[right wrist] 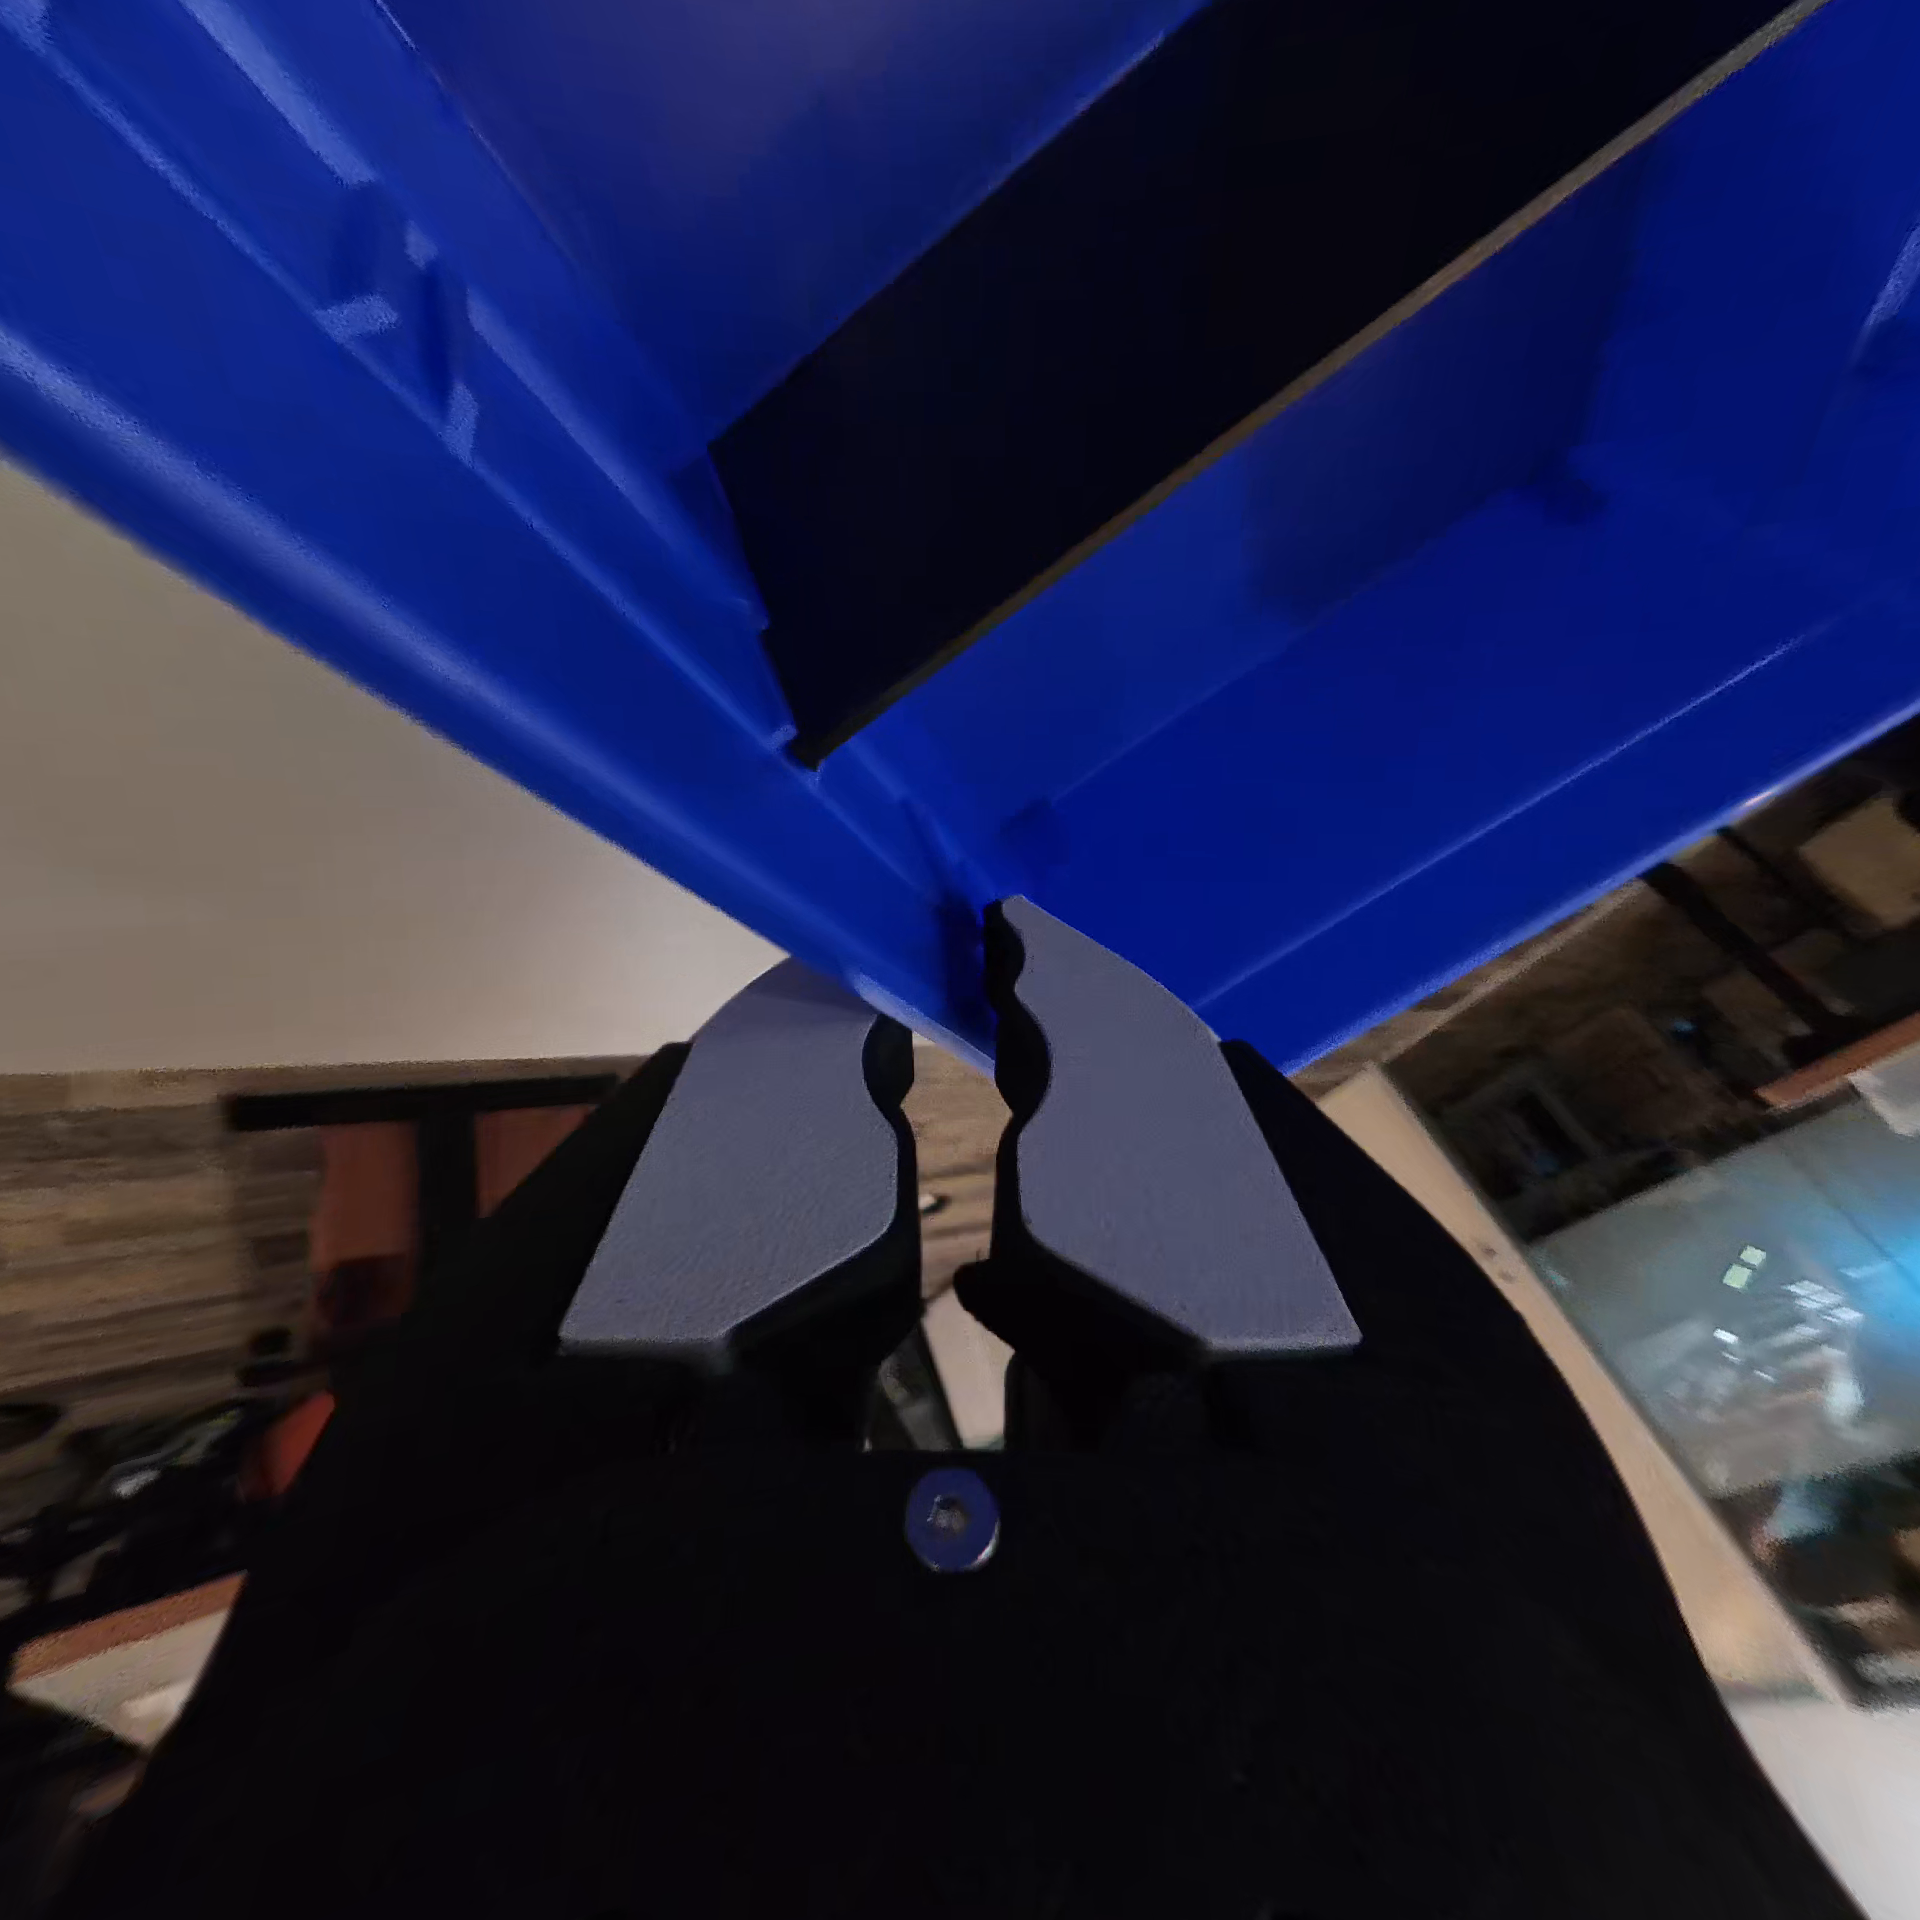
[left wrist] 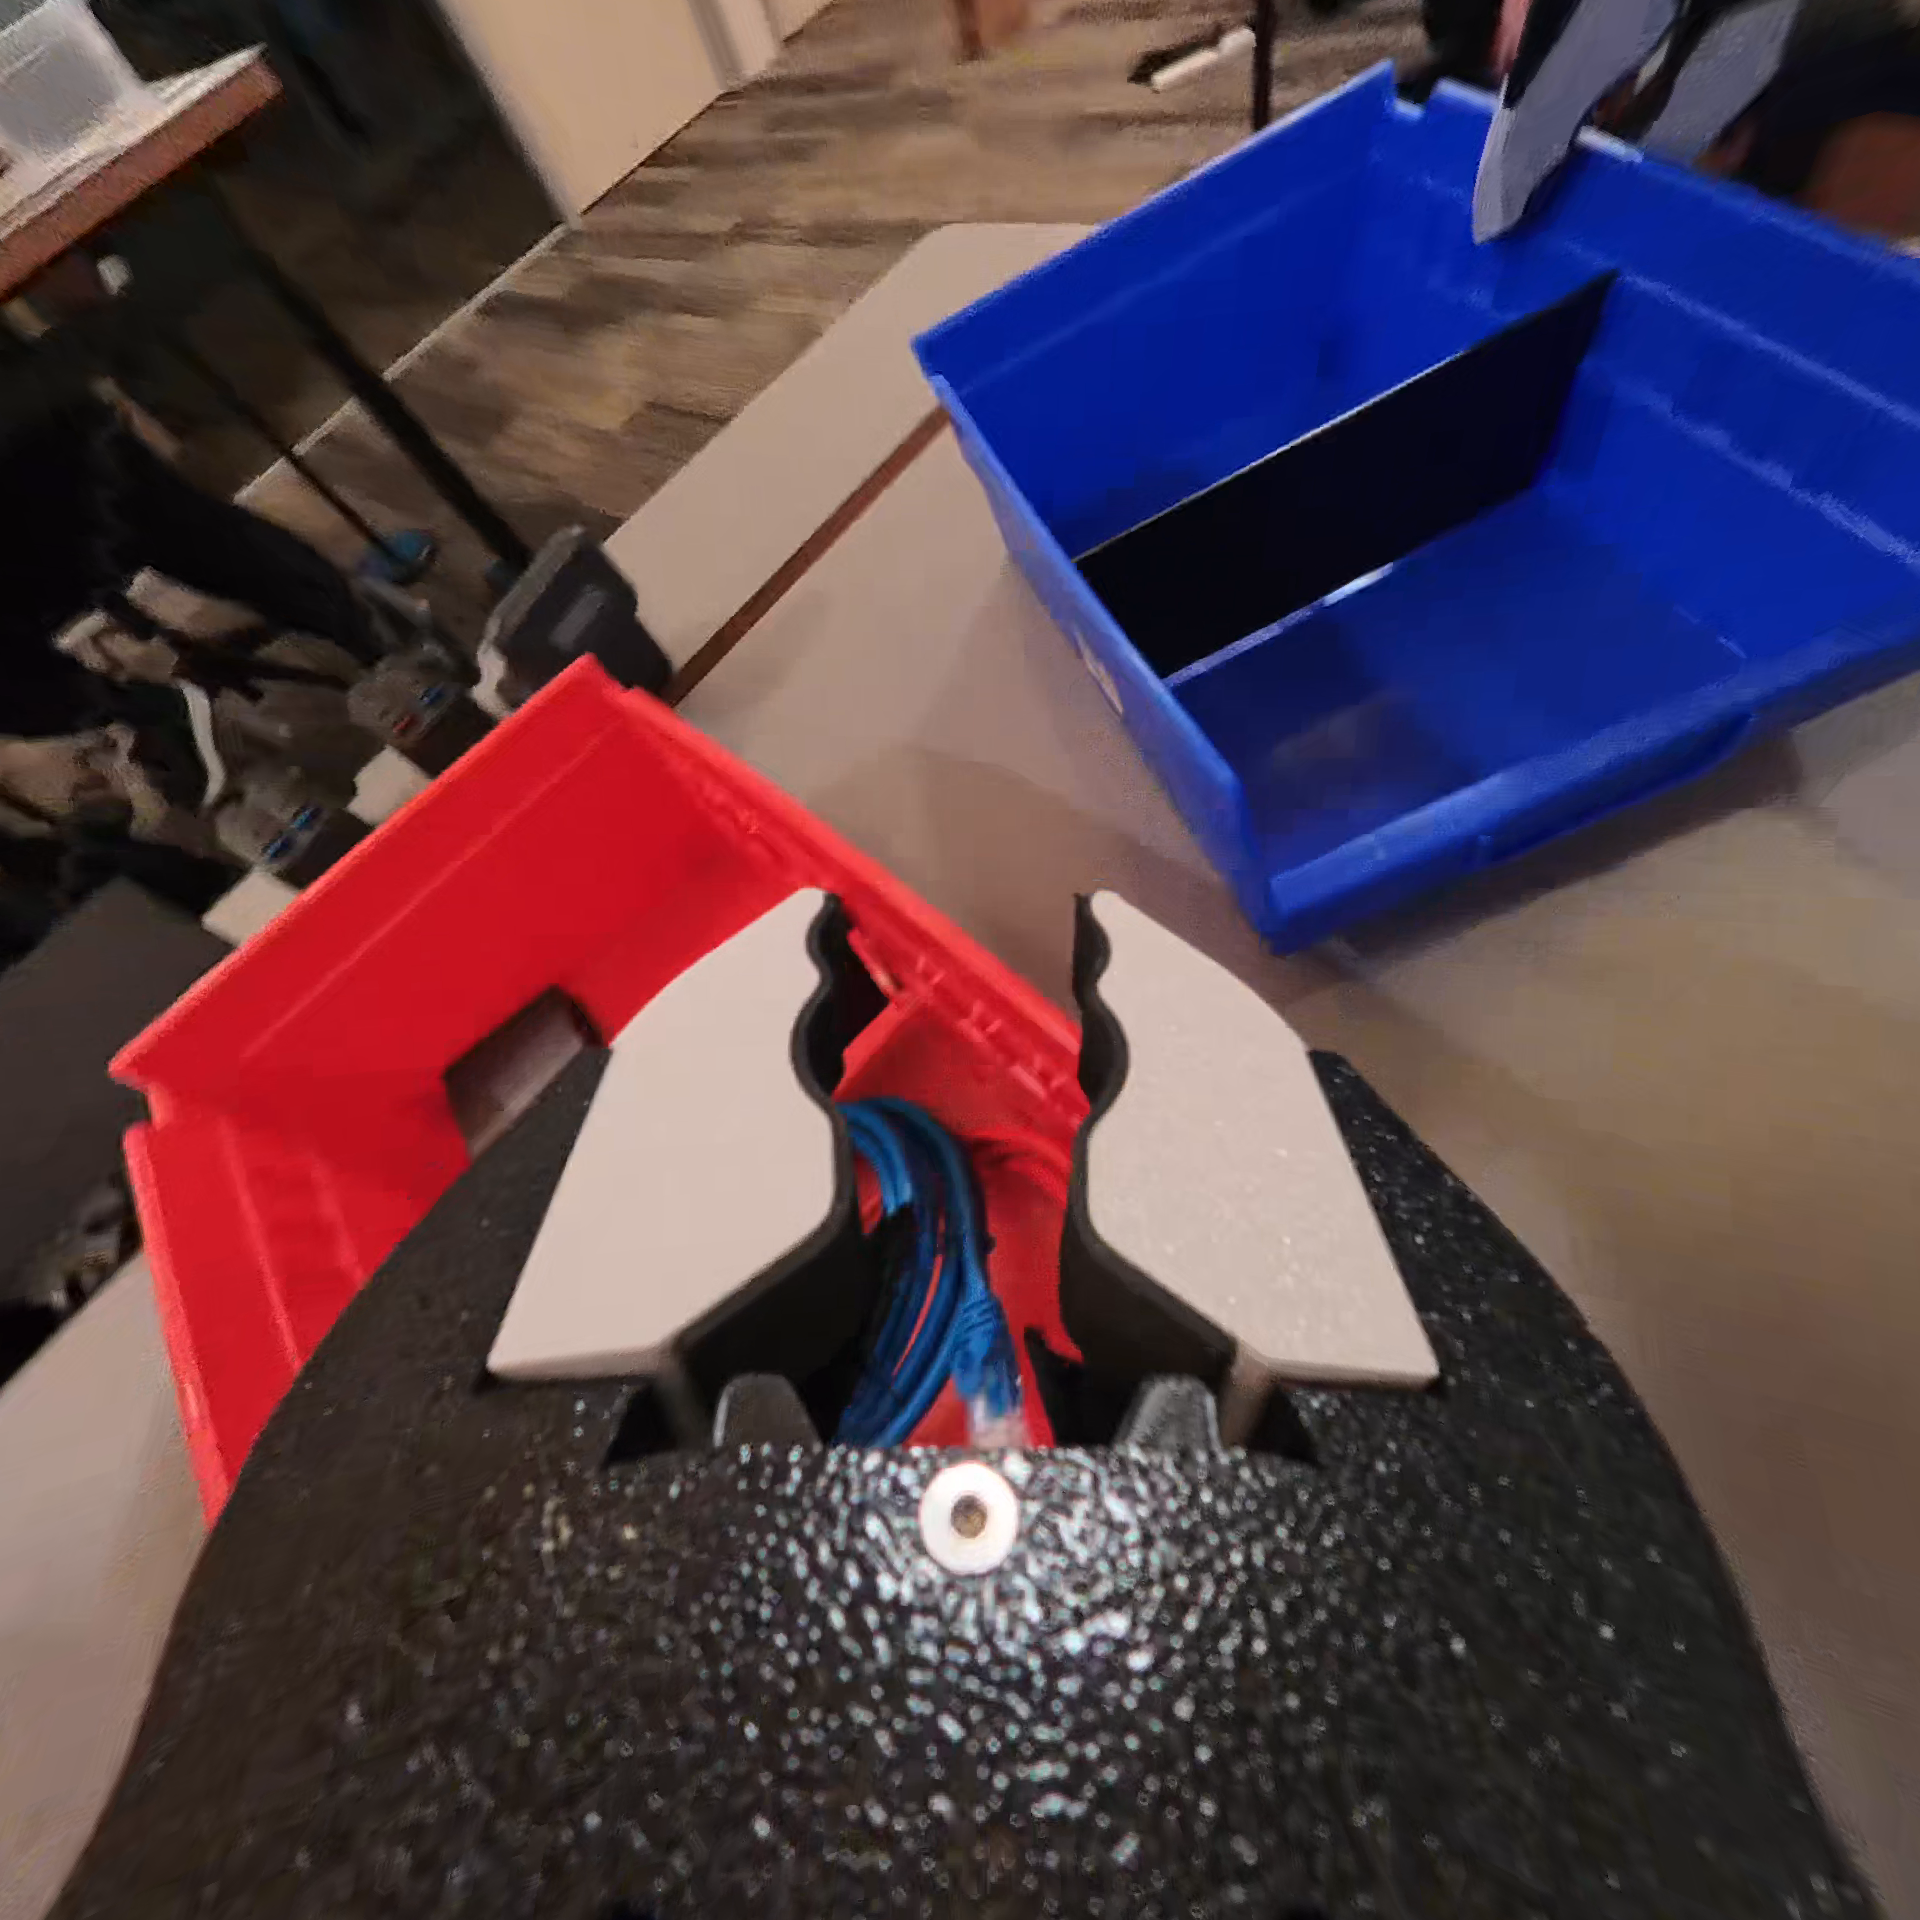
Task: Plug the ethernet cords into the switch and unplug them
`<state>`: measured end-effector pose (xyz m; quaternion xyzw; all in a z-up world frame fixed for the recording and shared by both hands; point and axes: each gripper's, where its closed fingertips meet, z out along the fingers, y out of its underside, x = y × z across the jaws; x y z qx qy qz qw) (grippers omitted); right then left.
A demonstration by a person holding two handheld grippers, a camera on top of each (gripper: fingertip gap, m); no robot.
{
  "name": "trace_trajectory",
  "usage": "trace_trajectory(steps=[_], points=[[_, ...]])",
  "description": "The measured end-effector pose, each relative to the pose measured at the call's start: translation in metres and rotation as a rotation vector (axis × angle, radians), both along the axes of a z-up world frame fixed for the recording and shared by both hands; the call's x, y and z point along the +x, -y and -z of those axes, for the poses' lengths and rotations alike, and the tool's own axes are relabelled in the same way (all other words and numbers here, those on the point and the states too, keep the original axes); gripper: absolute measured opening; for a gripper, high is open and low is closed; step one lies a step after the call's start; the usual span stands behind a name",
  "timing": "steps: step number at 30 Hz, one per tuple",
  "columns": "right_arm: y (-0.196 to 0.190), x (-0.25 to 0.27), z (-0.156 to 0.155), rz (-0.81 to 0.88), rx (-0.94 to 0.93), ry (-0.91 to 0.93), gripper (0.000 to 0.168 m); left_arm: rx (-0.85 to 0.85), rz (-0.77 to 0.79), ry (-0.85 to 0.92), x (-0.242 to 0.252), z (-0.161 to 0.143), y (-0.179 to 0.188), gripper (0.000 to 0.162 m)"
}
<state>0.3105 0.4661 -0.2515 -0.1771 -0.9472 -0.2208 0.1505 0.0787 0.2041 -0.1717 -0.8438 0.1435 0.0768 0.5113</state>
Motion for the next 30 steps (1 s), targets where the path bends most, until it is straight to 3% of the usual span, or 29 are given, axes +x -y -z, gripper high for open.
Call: trace_trajectory(steps=[1, 4, 8, 10, 13, 16, 20, 23, 27, 30], points=[[-0.012, -0.008, 0.001, -0.017, 0.038, -0.001, 0.010, 0.006, -0.022, 0.033, -0.008, -0.002, 0.006, 0.046], [-0.046, -0.023, -0.004, -0.007, 0.170, 0.025, 0.024, 0.039, -0.088, 0.065, -0.030, -0.006, 0.026, 0.049], [-0.082, -0.020, -0.037, 0.173, 0.271, -0.039, 0.050, 0.098, -0.174, 0.083, -0.059, -0.008, 0.062, 0.051], [-0.097, -0.010, -0.066, 0.285, 0.338, -0.157, 0.050, 0.125, -0.233, 0.096, -0.077, -0.008, 0.085, 0.051], [-0.102, 0.010, -0.109, 0.513, 0.346, -0.479, 0.045, 0.168, -0.337, 0.136, -0.108, -0.005, 0.121, 0.052], [-0.070, 0.021, -0.139, 0.683, 0.195, -0.857, 0.039, 0.208, -0.428, 0.200, -0.138, 0.002, 0.152, 0.051], [0.005, 0.024, -0.161, 0.844, -0.048, -1.290, 0.025, 0.328, -0.550, 0.215, -0.184, 0.006, 0.180, 0.050], [0.063, 0.019, -0.142, 0.919, -0.259, -1.392, 0.025, 0.475, -0.662, 0.127, -0.228, 0.009, 0.194, 0.034], [0.123, 0.015, -0.103, 0.991, -0.341, -1.425, 0.025, 0.351, -0.647, 0.126, -0.247, 0.038, 0.186, 0.041], [0.149, 0.009, -0.075, 1.089, -0.446, -1.461, 0.028, 0.354, -0.603, 0.111, -0.244, 0.044, 0.180, 0.043]])
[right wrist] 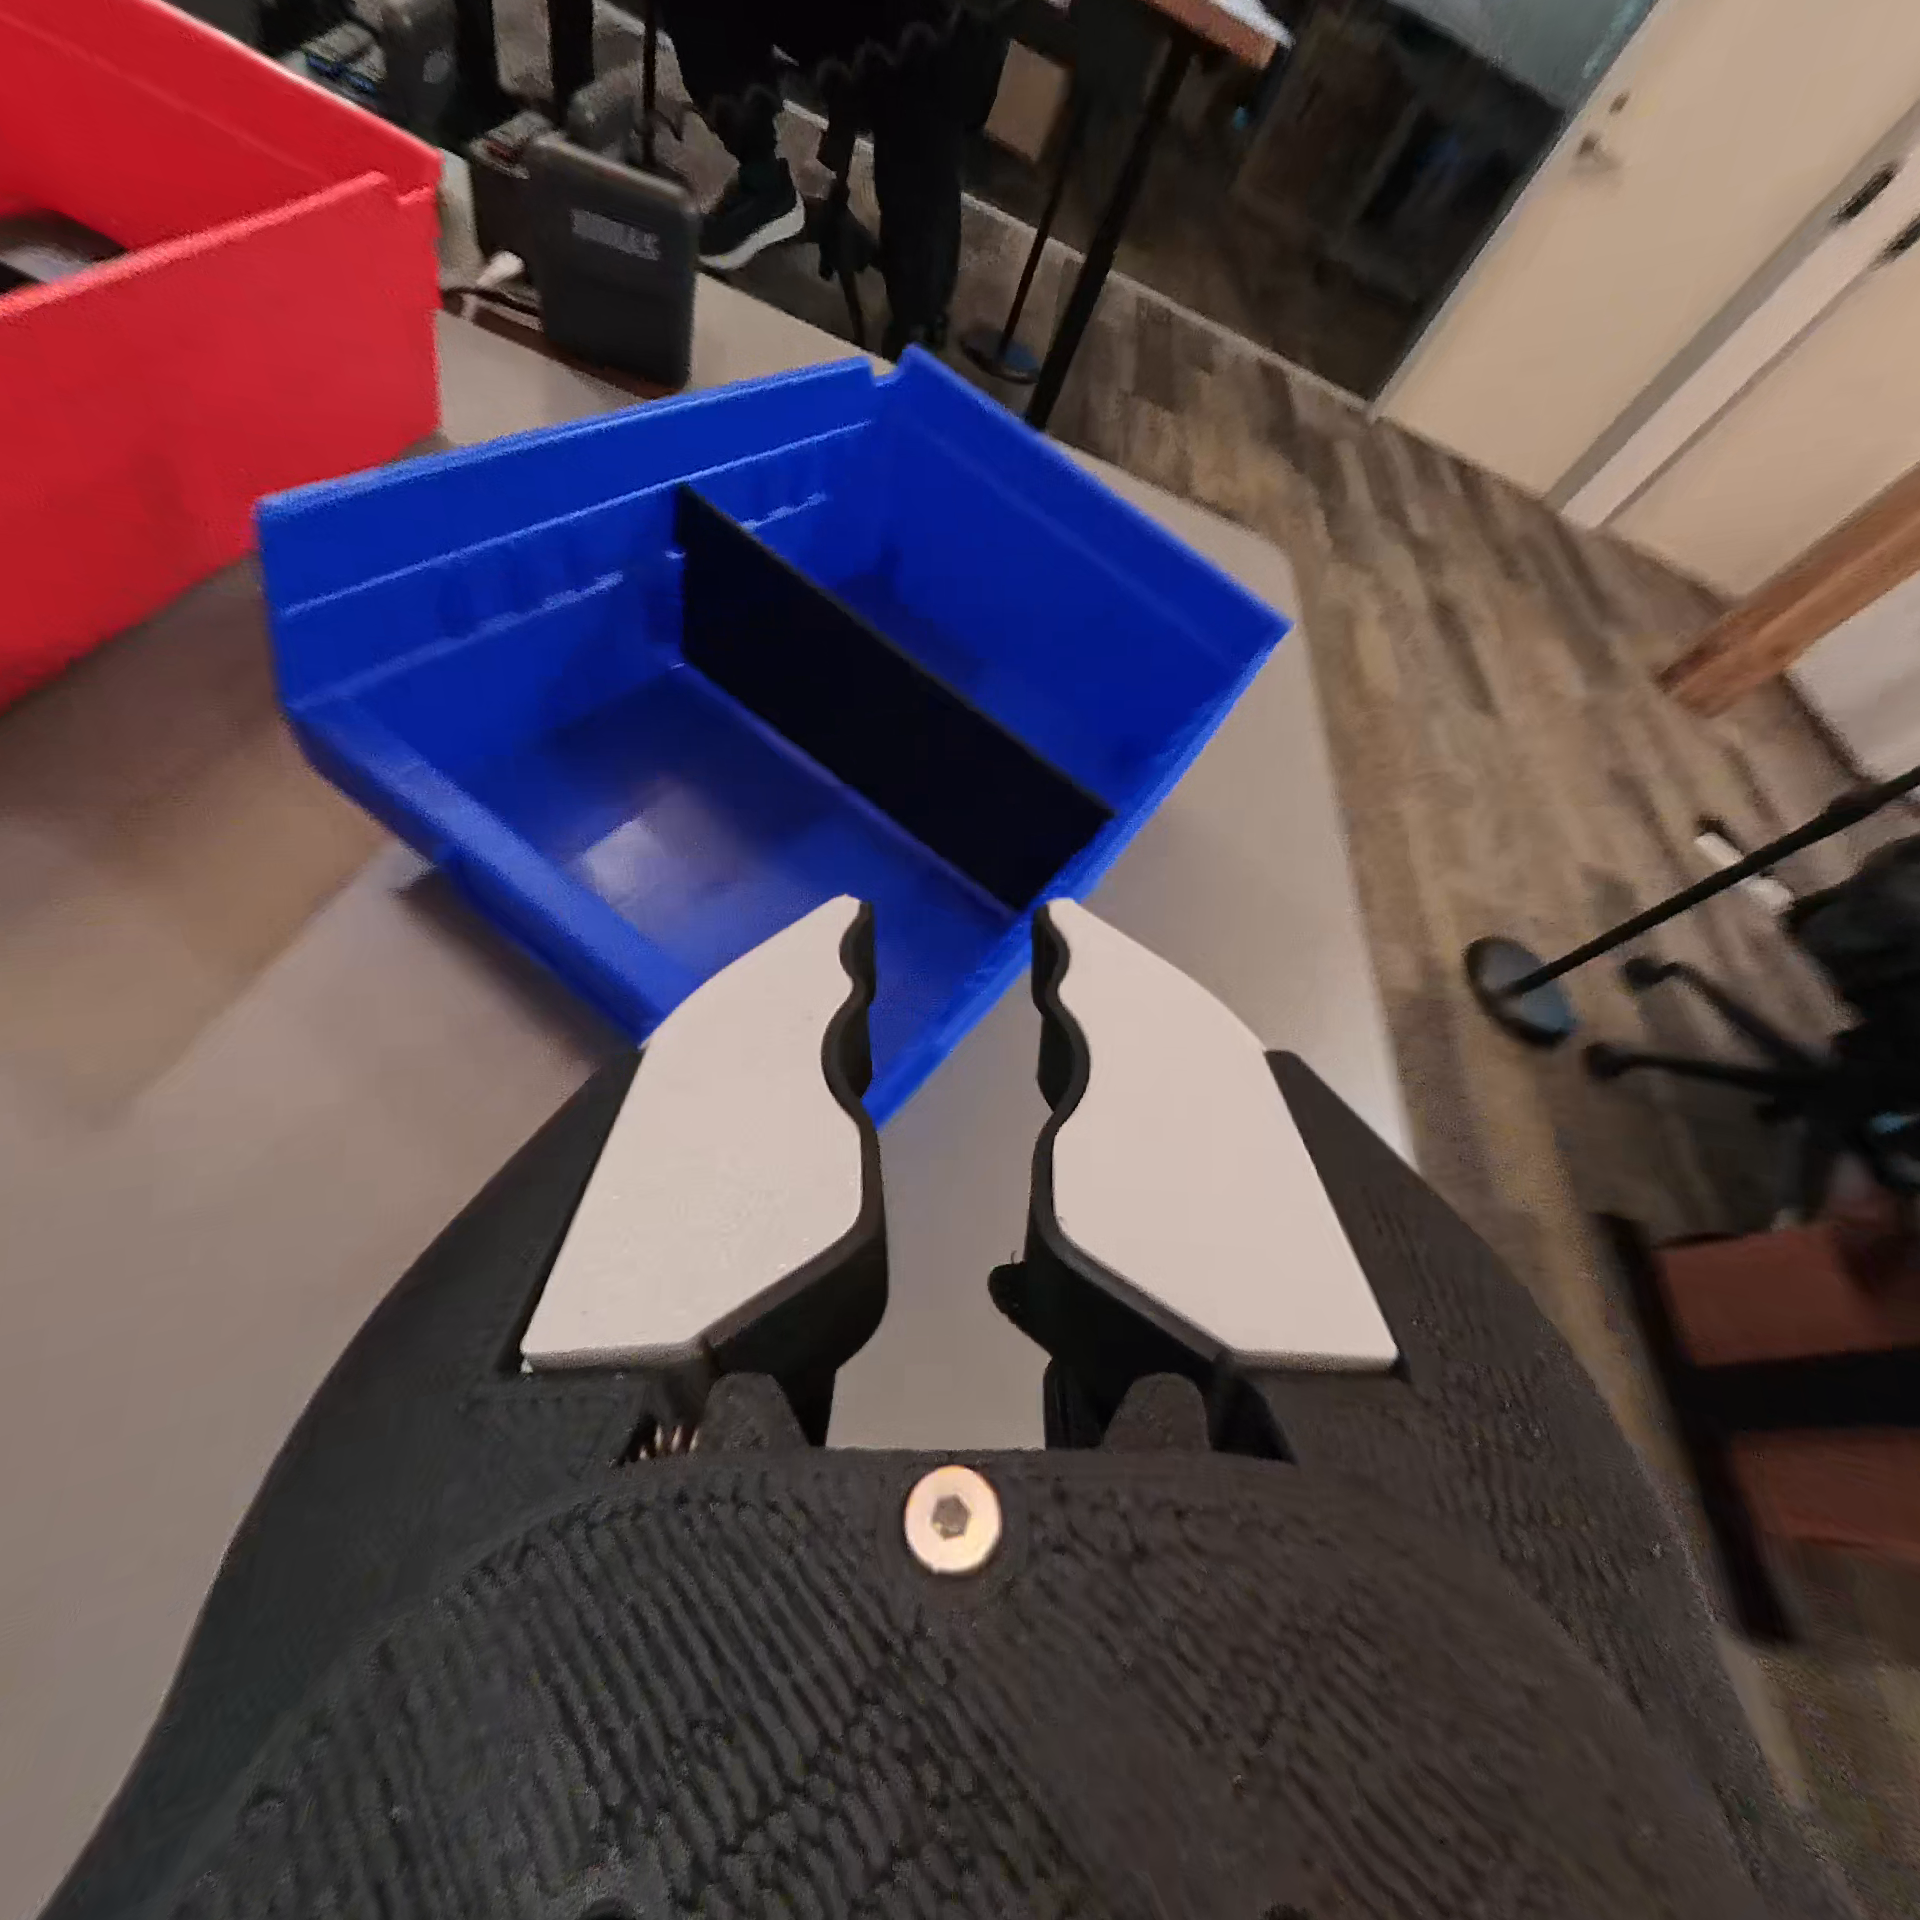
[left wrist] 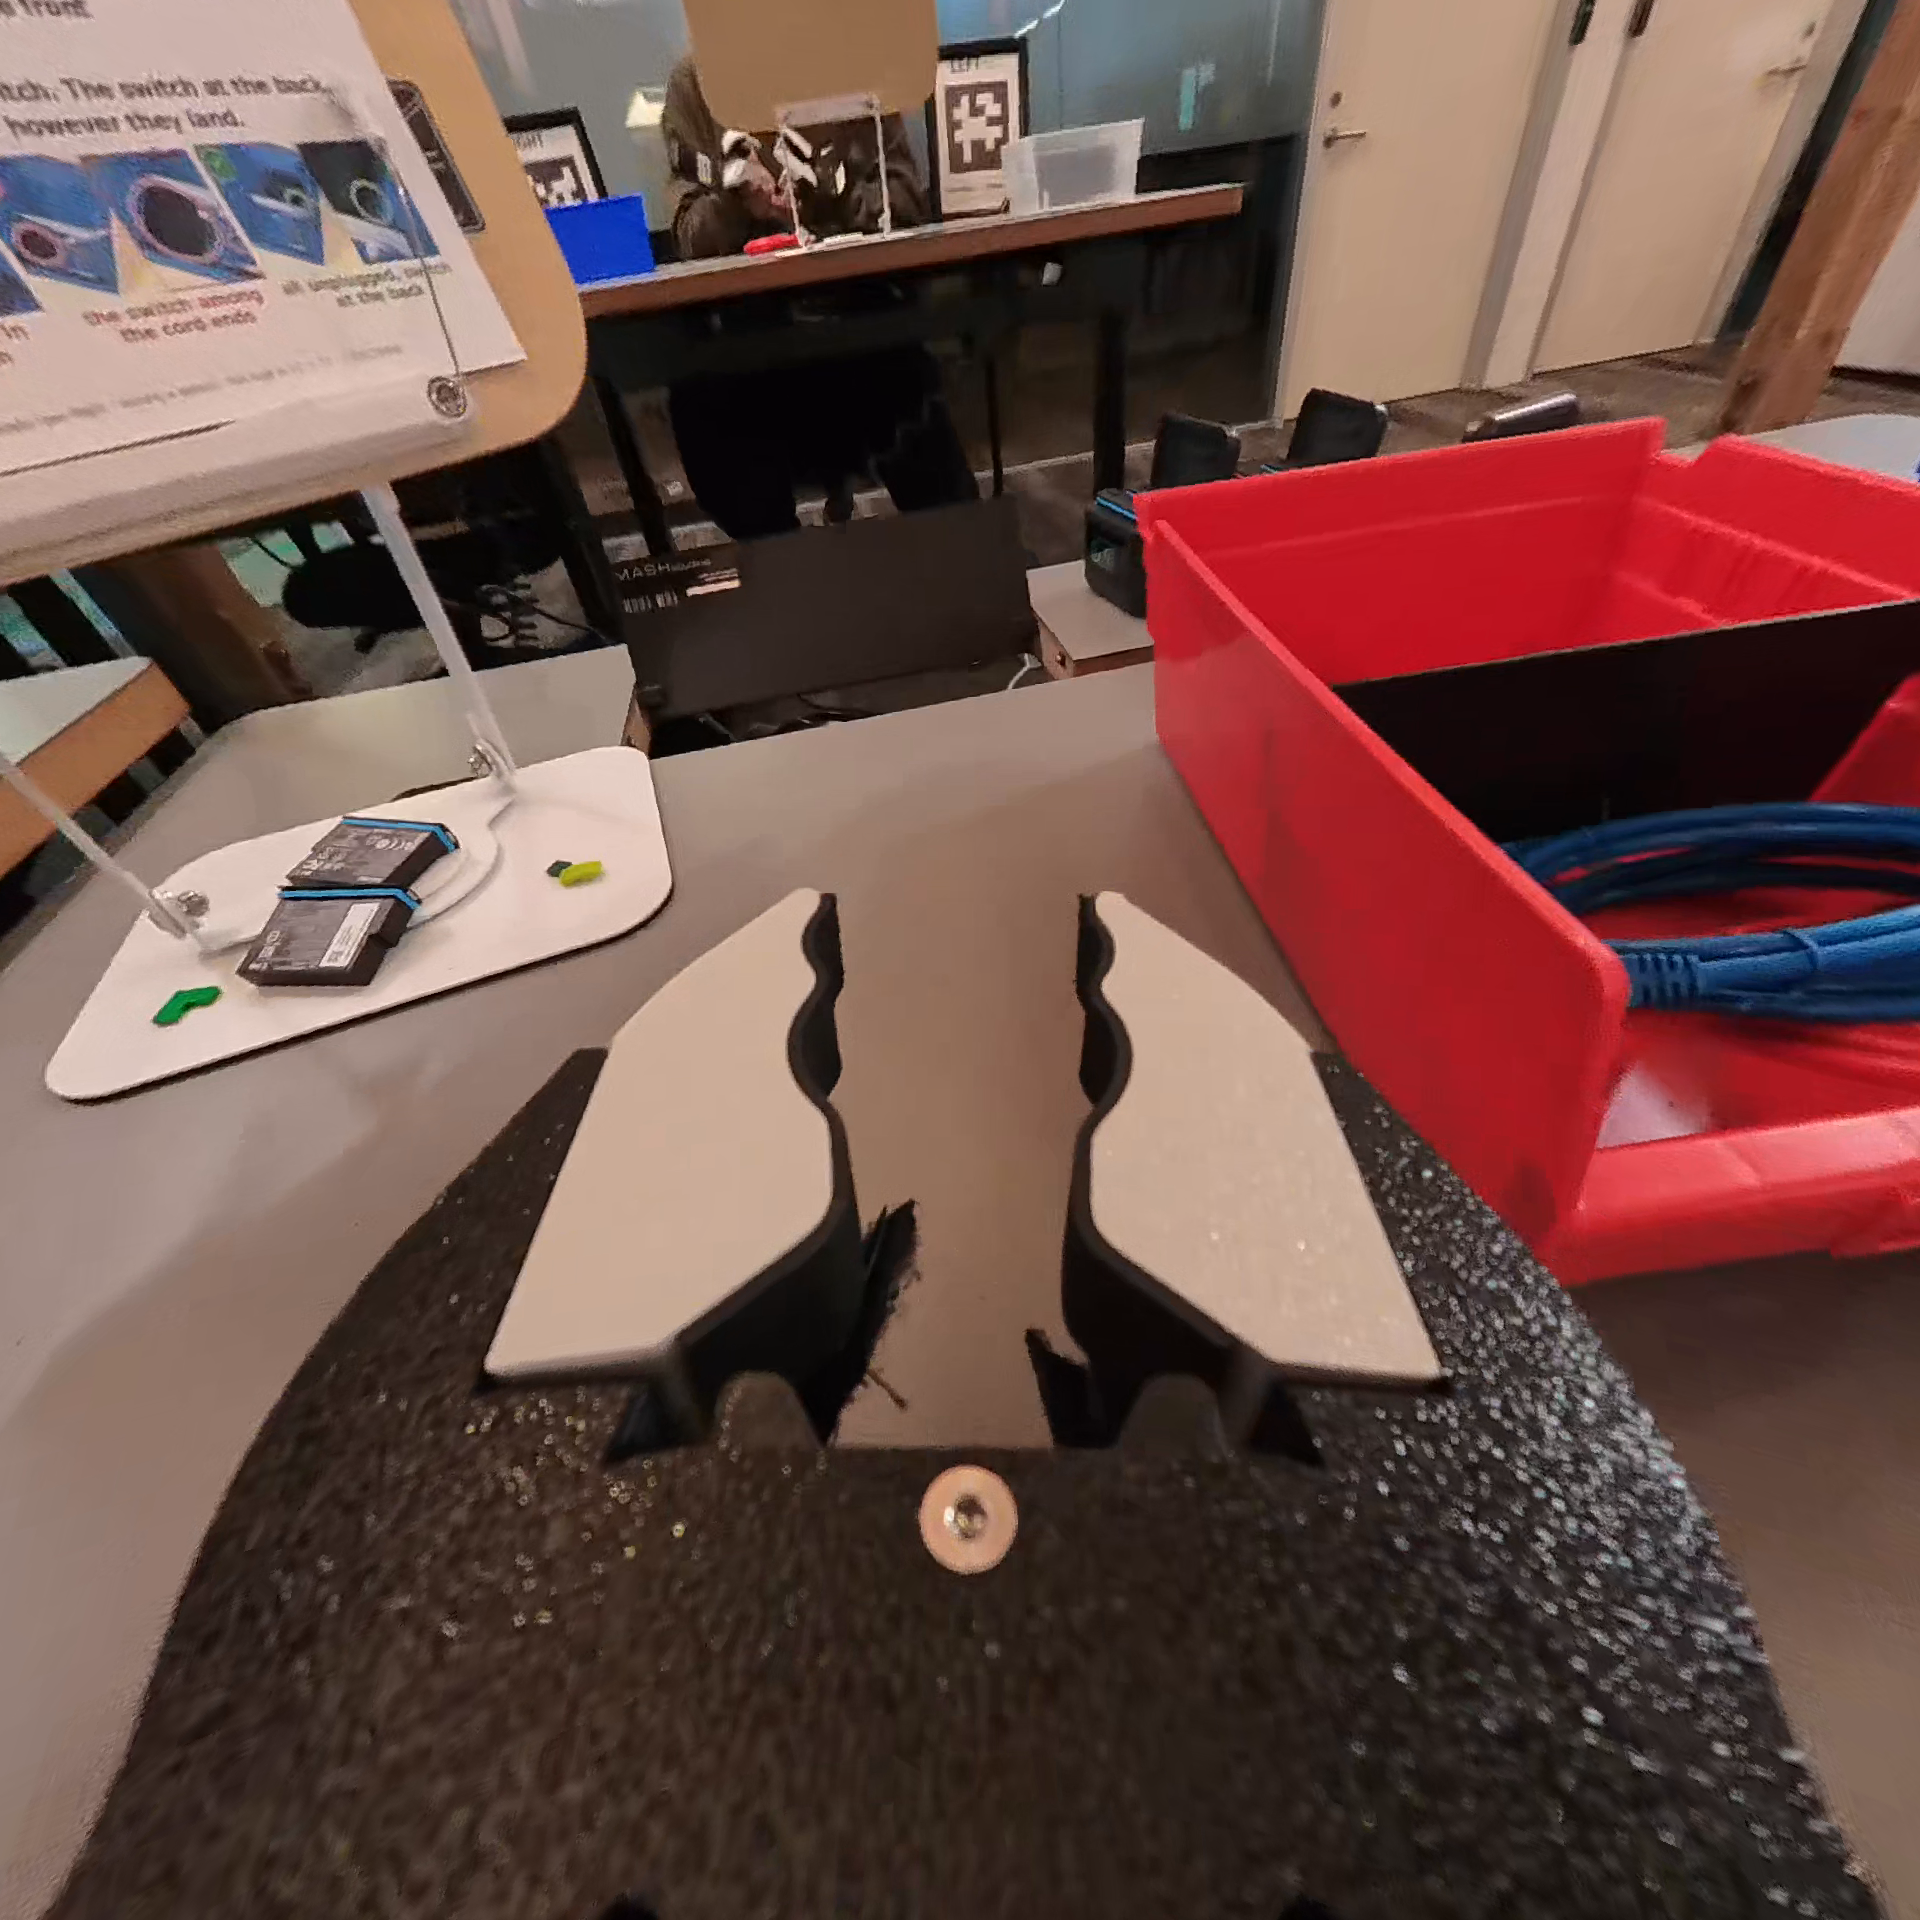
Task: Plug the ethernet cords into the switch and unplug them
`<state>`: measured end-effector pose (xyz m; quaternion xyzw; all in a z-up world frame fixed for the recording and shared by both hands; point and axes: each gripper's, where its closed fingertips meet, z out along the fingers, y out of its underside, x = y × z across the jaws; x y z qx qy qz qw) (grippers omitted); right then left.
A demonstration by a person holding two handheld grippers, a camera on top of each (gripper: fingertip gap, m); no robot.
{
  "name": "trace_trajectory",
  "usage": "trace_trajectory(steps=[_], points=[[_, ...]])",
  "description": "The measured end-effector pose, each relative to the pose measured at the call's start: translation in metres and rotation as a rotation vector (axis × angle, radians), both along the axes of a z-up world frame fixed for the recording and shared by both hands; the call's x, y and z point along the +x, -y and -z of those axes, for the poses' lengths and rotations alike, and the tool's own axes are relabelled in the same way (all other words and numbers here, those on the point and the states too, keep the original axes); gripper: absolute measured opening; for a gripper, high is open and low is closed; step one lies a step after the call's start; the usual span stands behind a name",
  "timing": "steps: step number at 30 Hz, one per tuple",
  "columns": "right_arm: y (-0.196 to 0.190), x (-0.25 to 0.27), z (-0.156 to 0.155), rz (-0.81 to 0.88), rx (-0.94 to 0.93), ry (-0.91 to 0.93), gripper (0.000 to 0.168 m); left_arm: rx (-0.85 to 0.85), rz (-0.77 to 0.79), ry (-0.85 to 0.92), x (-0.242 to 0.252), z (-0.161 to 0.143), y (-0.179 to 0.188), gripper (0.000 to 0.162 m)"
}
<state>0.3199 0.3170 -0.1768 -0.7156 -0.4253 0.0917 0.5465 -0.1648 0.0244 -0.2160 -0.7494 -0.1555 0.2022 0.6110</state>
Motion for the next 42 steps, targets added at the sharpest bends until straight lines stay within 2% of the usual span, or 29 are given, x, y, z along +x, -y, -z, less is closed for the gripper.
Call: trace_trajectory(steps=[2, 5, 7, 12, 15, 16, 19, 21, 25, 27, 29, 31, 33, 36, 39, 42], points=[[0.007, -0.003, 0.011, 0.024, -0.046, -0.051, 0.032, -0.011, 0.011, -0.037, 0.005, 0.005, 0.002, 0.043], [0.006, -0.007, 0.011, 0.098, -0.052, -0.120, 0.036, -0.026, 0.070, -0.009, 0.022, 0.011, 0.007, 0.043], [-0.003, -0.001, 0.014, 0.192, -0.041, -0.081, 0.039, -0.016, 0.083, -0.009, 0.029, 0.013, 0.014, 0.044], [0.003, -0.008, 0.045, 0.263, -0.164, -0.003, 0.040, -0.034, 0.131, 0.013, 0.035, 0.015, 0.014, 0.048], [0.000, -0.004, 0.045, 0.339, -0.091, 0.017, 0.032, -0.016, 0.171, 0.077, 0.040, 0.018, 0.007, 0.051], [-0.004, -0.002, 0.045, 0.358, -0.081, 0.017, 0.030, -0.010, 0.179, 0.103, 0.041, 0.019, 0.005, 0.058], [-0.014, 0.005, 0.046, 0.405, -0.085, 0.047, 0.029, -0.021, 0.137, 0.135, 0.035, 0.025, 0.002, 0.095], [-0.020, 0.008, 0.053, 0.411, -0.108, 0.087, 0.030, -0.034, 0.121, 0.143, 0.031, 0.026, 0.001, 0.110], [-0.037, 0.015, 0.069, 0.399, -0.162, 0.121, 0.030, -0.008, 0.121, 0.163, 0.029, 0.026, -0.001, 0.108], [-0.052, 0.021, 0.067, 0.417, -0.139, 0.133, 0.030, -0.014, 0.116, 0.155, 0.028, 0.030, 0.000, 0.103], [-0.067, 0.032, 0.063, 0.458, -0.102, 0.164, 0.037, -0.033, 0.109, 0.155, 0.028, 0.037, -0.001, 0.102], [-0.067, 0.035, 0.048, 0.468, -0.064, 0.142, 0.038, -0.047, 0.113, 0.158, 0.030, 0.041, -0.003, 0.102], [-0.046, 0.013, 0.019, 0.373, -0.010, 0.015, 0.038, -0.042, 0.116, 0.151, 0.031, 0.042, -0.005, 0.098], [0.021, -0.058, -0.012, 0.050, -0.046, -0.216, 0.034, -0.023, 0.107, 0.120, 0.030, 0.038, -0.004, 0.090], [0.085, -0.130, -0.009, -0.222, -0.173, -0.311, 0.036, -0.005, 0.098, 0.093, 0.029, 0.034, -0.002, 0.085], [0.120, -0.186, 0.008, -0.359, -0.239, -0.282, 0.046, 0.016, 0.089, 0.078, 0.027, 0.031, 0.001, 0.081]])
